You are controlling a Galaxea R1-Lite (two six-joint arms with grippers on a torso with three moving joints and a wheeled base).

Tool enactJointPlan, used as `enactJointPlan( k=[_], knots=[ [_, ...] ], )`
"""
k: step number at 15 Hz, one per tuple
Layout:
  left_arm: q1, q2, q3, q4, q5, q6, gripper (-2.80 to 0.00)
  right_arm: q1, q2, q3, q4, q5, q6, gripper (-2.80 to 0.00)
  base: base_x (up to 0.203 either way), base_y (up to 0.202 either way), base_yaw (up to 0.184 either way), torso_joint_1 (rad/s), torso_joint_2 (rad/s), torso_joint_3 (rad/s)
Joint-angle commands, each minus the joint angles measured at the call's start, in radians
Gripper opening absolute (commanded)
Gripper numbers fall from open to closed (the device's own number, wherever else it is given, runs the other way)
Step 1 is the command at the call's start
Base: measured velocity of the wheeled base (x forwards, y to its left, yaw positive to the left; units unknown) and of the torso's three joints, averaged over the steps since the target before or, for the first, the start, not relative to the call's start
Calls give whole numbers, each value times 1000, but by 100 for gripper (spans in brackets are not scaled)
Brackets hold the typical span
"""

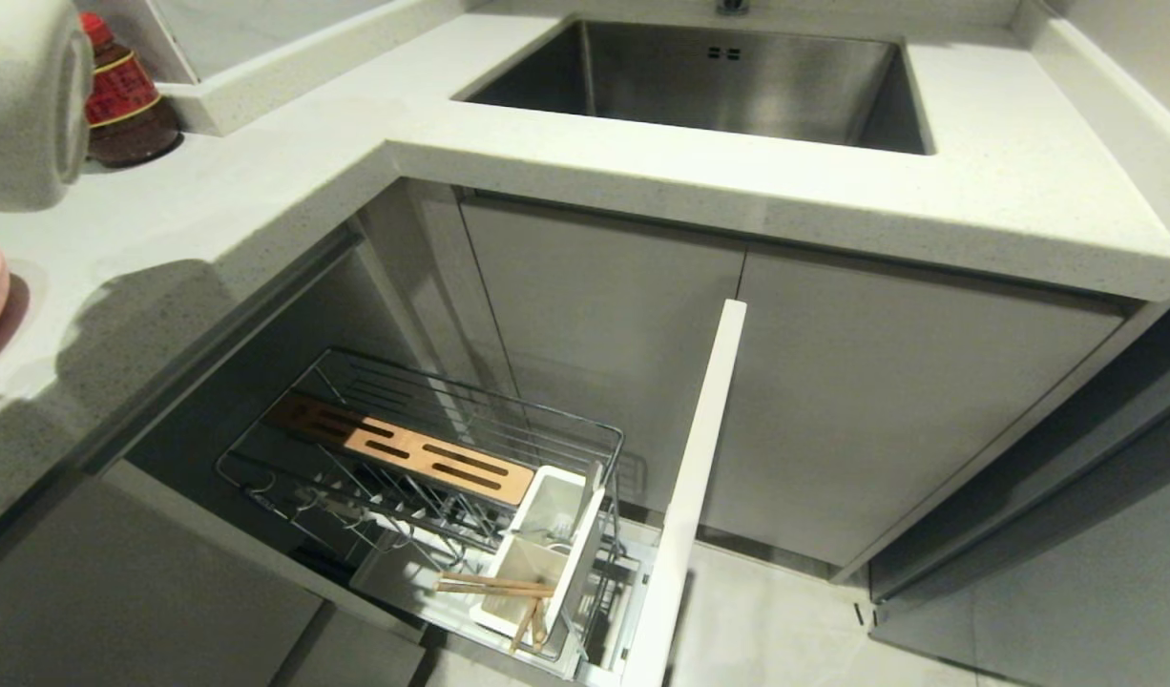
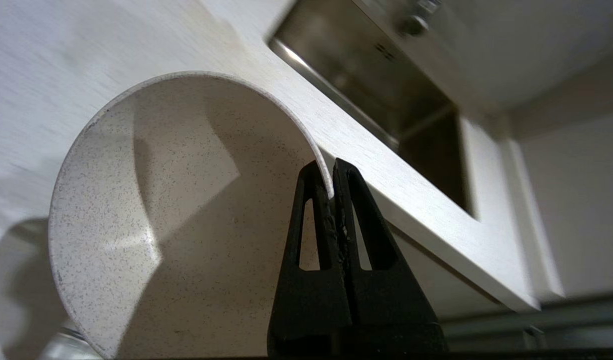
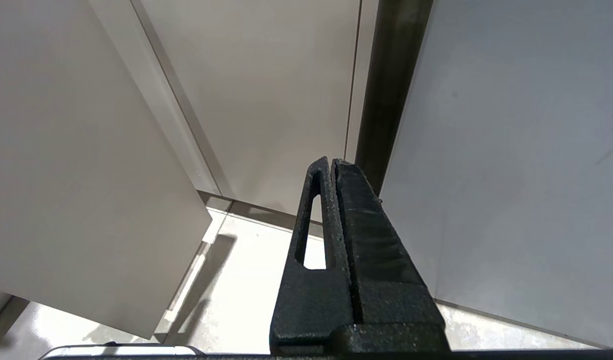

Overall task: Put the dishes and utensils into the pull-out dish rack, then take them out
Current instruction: Pick up the bowl and place it in the cupboard

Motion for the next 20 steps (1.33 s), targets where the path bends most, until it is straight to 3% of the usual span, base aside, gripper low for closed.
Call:
enactJointPlan(
  k=[1, 2, 3, 5, 9, 11, 16, 20],
  knots=[
    [-106, 0, 20, -11, -3, -113, -280, 0, 1, 26, -1, 0, 0, -280, 0, 0, 0, 0, 0, 0],
    [-140, 4, 42, -52, -4, -186, -280, 0, 1, 26, -1, 0, 0, -280, 0, 0, 0, 0, 0, 0],
    [-164, 6, 87, -121, -4, -220, -280, 0, 1, 26, -1, 0, 0, -280, 0, 0, 0, 0, 0, 0],
    [-190, 16, 192, -277, 5, -245, -280, 0, 1, 26, -1, 0, 0, -280, 0, 0, 0, 0, 0, 0],
    [-197, 148, 302, -488, 136, -329, -280, 0, 1, 26, -1, 0, 0, -280, 0, 0, 0, 0, 0, 0],
    [-189, 214, 365, -590, 182, -413, -280, 0, 1, 26, -1, 0, 0, -280, 0, 0, 0, 0, 0, 0],
    [-163, 312, 443, -663, 251, -593, -280, 0, 1, 26, -1, -1, 0, -280, 0, 0, 0, 0, 0, 0],
    [-191, 330, 534, -756, 303, -654, -280, 0, 1, 27, -1, 0, 0, -280, 0, 0, 0, 0, 0, 0]
  ],
)
